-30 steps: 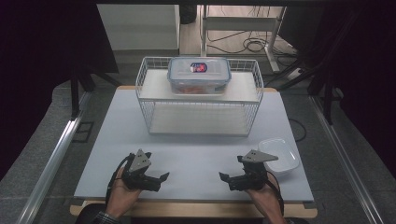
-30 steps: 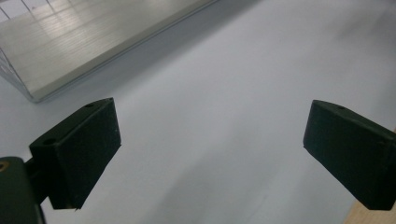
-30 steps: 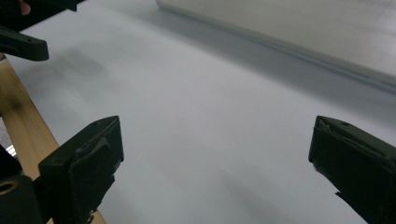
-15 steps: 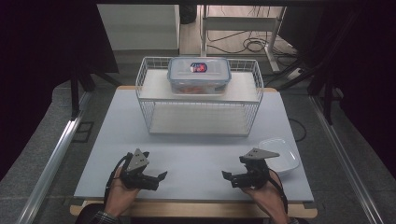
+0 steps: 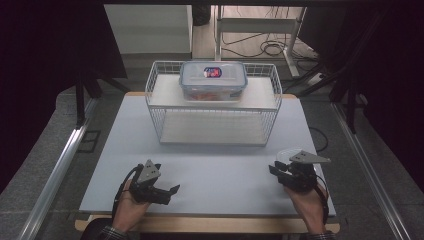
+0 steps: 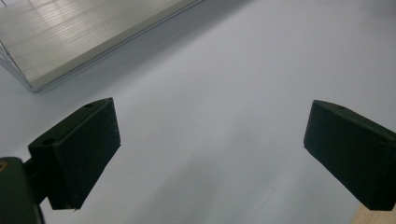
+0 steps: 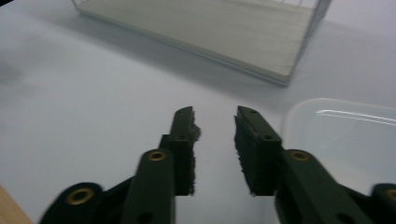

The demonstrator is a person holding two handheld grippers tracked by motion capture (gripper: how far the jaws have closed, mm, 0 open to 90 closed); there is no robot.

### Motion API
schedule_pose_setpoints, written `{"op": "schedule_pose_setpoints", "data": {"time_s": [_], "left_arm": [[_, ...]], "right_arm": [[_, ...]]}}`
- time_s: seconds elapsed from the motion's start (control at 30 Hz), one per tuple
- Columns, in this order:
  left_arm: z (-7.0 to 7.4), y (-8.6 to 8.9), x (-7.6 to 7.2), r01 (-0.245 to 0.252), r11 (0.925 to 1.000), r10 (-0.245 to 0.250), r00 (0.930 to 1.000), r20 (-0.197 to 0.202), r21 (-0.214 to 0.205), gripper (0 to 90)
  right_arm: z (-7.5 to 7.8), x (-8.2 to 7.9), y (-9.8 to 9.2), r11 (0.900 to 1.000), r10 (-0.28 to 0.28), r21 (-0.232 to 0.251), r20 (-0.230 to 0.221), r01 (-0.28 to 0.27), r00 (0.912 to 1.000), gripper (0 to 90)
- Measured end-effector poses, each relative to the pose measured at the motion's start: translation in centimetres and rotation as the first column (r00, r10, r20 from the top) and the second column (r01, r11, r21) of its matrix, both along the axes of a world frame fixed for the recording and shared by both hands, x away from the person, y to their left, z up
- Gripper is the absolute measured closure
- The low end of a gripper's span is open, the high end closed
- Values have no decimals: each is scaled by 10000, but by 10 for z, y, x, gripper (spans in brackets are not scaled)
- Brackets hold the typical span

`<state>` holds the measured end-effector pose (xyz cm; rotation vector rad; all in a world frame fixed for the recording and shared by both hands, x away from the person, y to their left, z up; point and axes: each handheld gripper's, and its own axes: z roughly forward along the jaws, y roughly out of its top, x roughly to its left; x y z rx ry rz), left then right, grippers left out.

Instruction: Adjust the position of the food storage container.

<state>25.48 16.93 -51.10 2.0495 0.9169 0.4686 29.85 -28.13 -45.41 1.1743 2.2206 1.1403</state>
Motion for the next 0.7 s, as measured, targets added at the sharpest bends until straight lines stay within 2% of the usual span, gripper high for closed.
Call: {"op": "schedule_pose_setpoints", "data": {"time_s": [0.13,0.3,0.4,0.57,0.7], "left_arm": [[0,1,0,3,10000,-3,10000,-49,4,35],[-1,1,1,-12,10000,12,9999,-139,-4,36],[-2,2,2,-7,10000,7,9999,-166,40,36],[-3,2,3,-34,10000,35,9998,-183,58,36],[-3,3,3,-37,10000,38,9998,-220,57,36]], "right_arm": [[4,3,-17,9991,-405,-122,206,407,9990,854],[5,7,-42,9933,-1146,-139,240,1150,9931,894],[7,8,-56,9844,-1752,-123,268,1756,9842,896],[6,11,-79,9628,-2699,-90,221,2701,9626,895],[4,14,-91,9482,-3168,-171,187,3171,9483,895]]}}
